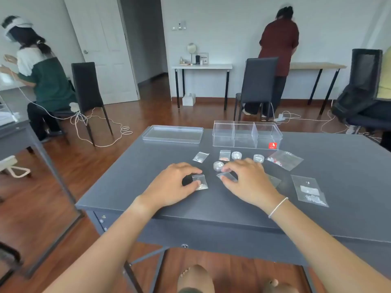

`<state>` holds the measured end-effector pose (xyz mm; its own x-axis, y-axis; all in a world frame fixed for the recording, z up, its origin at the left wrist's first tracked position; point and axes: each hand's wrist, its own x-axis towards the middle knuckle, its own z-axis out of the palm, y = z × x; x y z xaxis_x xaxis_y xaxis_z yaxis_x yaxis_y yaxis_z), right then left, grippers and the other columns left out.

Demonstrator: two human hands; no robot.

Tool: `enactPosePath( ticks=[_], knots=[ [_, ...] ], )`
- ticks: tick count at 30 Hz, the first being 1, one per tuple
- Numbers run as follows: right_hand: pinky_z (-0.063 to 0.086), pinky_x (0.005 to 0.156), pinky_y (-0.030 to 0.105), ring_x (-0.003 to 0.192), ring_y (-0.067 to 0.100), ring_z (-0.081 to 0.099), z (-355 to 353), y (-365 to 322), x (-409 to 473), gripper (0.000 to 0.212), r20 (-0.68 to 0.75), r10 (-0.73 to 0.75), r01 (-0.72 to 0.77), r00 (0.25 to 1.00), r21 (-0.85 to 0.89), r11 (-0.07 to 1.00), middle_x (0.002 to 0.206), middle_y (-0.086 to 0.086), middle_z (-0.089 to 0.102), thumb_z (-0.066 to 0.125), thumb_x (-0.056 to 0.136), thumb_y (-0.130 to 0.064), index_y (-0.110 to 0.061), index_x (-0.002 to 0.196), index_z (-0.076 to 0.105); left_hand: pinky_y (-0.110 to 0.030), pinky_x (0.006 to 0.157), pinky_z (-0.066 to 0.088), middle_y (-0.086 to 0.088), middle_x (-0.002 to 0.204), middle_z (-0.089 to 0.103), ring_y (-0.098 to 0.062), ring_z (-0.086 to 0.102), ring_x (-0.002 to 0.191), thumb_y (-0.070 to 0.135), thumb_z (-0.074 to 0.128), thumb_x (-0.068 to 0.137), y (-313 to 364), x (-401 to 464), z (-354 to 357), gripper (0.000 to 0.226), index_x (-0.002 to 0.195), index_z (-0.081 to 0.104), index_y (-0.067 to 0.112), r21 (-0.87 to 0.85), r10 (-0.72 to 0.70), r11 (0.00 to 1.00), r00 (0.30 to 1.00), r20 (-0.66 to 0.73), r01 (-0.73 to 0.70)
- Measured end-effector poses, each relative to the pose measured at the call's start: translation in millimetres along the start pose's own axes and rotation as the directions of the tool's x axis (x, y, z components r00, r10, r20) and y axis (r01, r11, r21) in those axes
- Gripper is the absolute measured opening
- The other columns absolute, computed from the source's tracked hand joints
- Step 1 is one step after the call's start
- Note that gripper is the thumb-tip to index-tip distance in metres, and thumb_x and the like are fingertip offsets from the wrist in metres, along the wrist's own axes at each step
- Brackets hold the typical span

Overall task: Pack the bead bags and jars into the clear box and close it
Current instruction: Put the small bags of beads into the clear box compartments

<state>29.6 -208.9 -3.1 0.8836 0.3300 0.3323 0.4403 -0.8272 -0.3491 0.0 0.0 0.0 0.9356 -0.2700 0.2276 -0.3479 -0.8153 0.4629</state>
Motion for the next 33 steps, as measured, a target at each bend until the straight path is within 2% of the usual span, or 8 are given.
enactPosePath(
  ticks=[5, 11, 16, 21, 23, 26, 28, 33],
  knots=[
    [0.017, 0.082, 0.031, 0.106, 0.020, 0.043, 7.6, 4.1, 6.6, 0.022, -0.049, 0.001, -0.005, 0.999, -0.077, 0.997, 0.105, -0.009, 0.066, 0.053, 0.081, -0.039, -0.028, 0.098, 0.061, -0.037, 0.098, 0.039, 0.008, 0.116, 0.060, -0.019, 0.050, 0.107, 0.041, 0.056, 0.083, -0.1, 9.5, 2.3, 0.036, 0.117, 0.056, 0.032, 0.083, 0.002, 0.997, 1.000, 0.028, -0.005],
    [0.010, 0.075, 0.028, 0.108, 0.019, 0.040, 9.4, 7.2, 10.2, 0.020, -0.043, -0.019, 0.016, 0.999, -0.079, 0.997, 0.106, -0.011, 0.065, 0.055, 0.081, -0.036, -0.029, 0.099, 0.061, -0.035, 0.098, 0.036, 0.010, 0.111, 0.057, -0.017, 0.047, 0.107, 0.045, 0.057, 0.082, 2.0, 16.6, 1.9, 0.037, 0.118, 0.056, 0.035, 0.086, 0.007, 0.996, 0.997, 0.074, -0.014],
    [0.012, 0.075, 0.028, 0.107, 0.019, 0.040, 8.9, 6.2, 9.4, 0.018, -0.048, -0.038, 0.037, 0.998, -0.018, 0.999, 0.103, -0.011, 0.065, 0.057, 0.081, -0.030, -0.030, 0.099, 0.061, -0.027, 0.086, 0.035, 0.018, 0.093, 0.047, -0.011, 0.046, 0.092, 0.040, 0.060, 0.081, 1.1, 20.1, 2.7, 0.033, 0.114, 0.058, 0.034, 0.036, 0.015, 0.999, 0.996, 0.085, -0.018],
    [0.011, 0.074, 0.026, 0.104, 0.017, 0.041, 6.6, 4.5, 8.5, 0.015, -0.037, -0.061, 0.061, 0.997, 0.001, 0.998, 0.101, -0.013, 0.062, 0.060, 0.080, -0.029, -0.031, 0.095, 0.060, -0.019, 0.074, 0.035, 0.023, 0.079, 0.046, 0.000, 0.048, 0.077, 0.023, 0.058, 0.084, 0.7, 22.6, 3.6, 0.026, 0.109, 0.064, 0.028, -0.028, 0.025, 0.999, 0.998, 0.062, -0.023],
    [0.013, 0.075, 0.026, 0.099, 0.012, 0.044, 5.7, 4.7, 8.4, 0.013, -0.039, -0.073, 0.074, 0.997, 0.032, 0.997, 0.097, -0.015, 0.058, 0.062, 0.079, -0.028, -0.029, 0.092, 0.060, -0.014, 0.070, 0.034, 0.023, 0.078, 0.046, 0.001, 0.048, 0.074, 0.017, 0.057, 0.085, 0.4, 24.0, 4.6, 0.025, 0.107, 0.065, 0.026, -0.028, 0.033, 0.999, 0.998, 0.047, -0.032],
    [0.016, 0.075, 0.023, 0.078, -0.012, 0.045, 4.5, 4.3, 7.8, 0.013, -0.021, -0.104, 0.106, 0.994, 0.139, 0.985, 0.085, -0.019, 0.047, 0.065, 0.078, -0.021, -0.024, 0.089, 0.061, -0.007, 0.068, 0.037, 0.021, 0.079, 0.049, 0.001, 0.051, 0.071, 0.011, 0.056, 0.085, -1.0, 25.6, 6.1, 0.025, 0.103, 0.067, 0.024, -0.064, 0.029, 0.998, 0.999, 0.024, -0.027],
    [0.019, 0.074, 0.021, 0.075, -0.023, 0.042, 3.4, 3.1, 7.6, 0.015, 0.004, -0.106, 0.103, 0.994, 0.220, 0.970, 0.080, -0.022, 0.043, 0.065, 0.077, -0.013, -0.020, 0.090, 0.061, -0.004, 0.066, 0.036, 0.019, 0.078, 0.051, 0.002, 0.052, 0.068, 0.008, 0.056, 0.084, -1.8, 26.5, 7.5, 0.024, 0.100, 0.068, 0.023, -0.097, 0.021, 0.995, 1.000, 0.008, -0.020],
    [0.030, 0.068, -0.002, 0.080, -0.011, 0.048, -5.7, 0.9, 10.4, 0.022, 0.047, -0.059, 0.035, 0.997, 0.405, 0.914, 0.086, -0.019, 0.047, 0.061, 0.078, 0.000, -0.019, 0.089, 0.061, -0.004, 0.064, 0.037, 0.013, 0.079, 0.054, 0.002, 0.050, 0.065, 0.005, 0.057, 0.083, -1.5, 29.6, 8.5, 0.024, 0.092, 0.070, 0.022, -0.188, 0.020, 0.982, 1.000, -0.022, -0.023]
  ],
)
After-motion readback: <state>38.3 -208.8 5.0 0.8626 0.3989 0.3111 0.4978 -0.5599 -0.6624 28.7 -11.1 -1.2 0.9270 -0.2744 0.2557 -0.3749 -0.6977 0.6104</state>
